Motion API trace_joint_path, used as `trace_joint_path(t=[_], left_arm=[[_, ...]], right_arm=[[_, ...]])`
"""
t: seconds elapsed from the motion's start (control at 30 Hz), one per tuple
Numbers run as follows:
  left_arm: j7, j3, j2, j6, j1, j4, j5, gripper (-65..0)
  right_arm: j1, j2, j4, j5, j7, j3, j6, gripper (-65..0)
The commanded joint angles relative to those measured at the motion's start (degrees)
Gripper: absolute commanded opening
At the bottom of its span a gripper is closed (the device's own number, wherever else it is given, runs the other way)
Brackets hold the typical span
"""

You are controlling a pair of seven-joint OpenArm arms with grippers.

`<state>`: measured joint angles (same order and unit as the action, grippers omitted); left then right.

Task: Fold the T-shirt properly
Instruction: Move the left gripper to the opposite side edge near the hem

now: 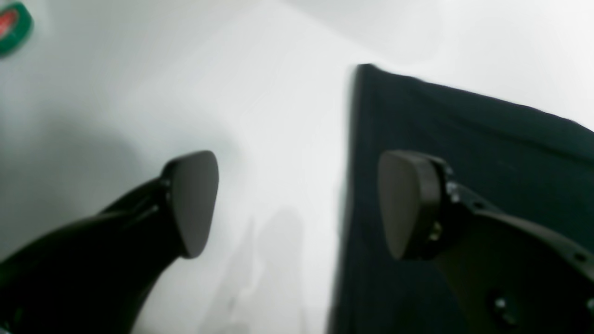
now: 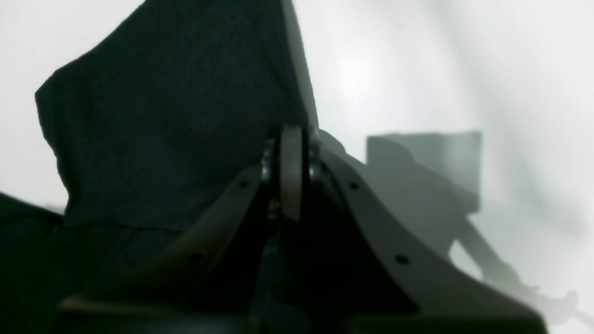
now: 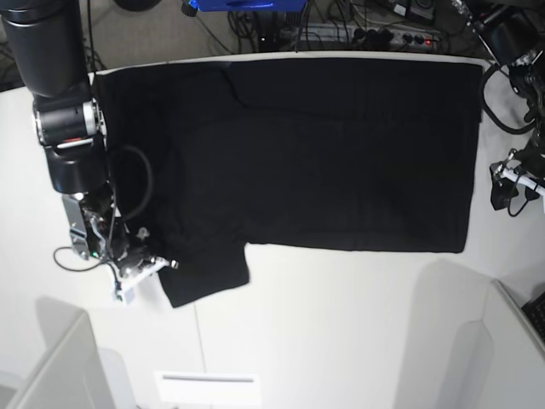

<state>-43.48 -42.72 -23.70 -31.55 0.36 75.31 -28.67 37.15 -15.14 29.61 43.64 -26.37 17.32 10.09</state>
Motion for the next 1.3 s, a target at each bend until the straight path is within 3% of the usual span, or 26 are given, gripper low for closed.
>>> trace_joint_path(t=[0.0,0.47,0.6,0.73,0.9,1.27], left_arm=[[1.1,0.8,-1.6,-0.2,-2.6,-0.9,0.8,-14.0],[1.8,12.2,-1.6,-0.3,-26.5,-25.9,11.9,-14.0],[4.8,15.2,-1.7,-0.3,-31.2,-33.4,12.5,-14.0],[7.9,18.8,-1.7,-0.1,-34.5,-40.0,12.5,-14.0],[13.3,24.2,-1.7,4.3,-36.9,-46.8,12.3,-14.0],[13.9,26.5,-1.4,4.6,-36.4,-48.1,12.4,-14.3]], right_arm=[[1.7,-0.5,0.6,-0.1,-0.1,-0.2,0.1,-65.0],[1.8,-0.5,0.7,-0.1,-0.1,-0.2,0.0,-65.0],[1.8,-0.5,0.7,0.0,-0.1,-0.2,0.0,-65.0],[1.8,-0.5,0.7,0.0,-0.1,-0.2,0.0,-65.0],[1.8,-0.5,0.7,0.0,-0.1,-0.2,0.1,-65.0],[1.8,-0.6,0.7,0.0,-0.1,-0.2,0.1,-65.0]])
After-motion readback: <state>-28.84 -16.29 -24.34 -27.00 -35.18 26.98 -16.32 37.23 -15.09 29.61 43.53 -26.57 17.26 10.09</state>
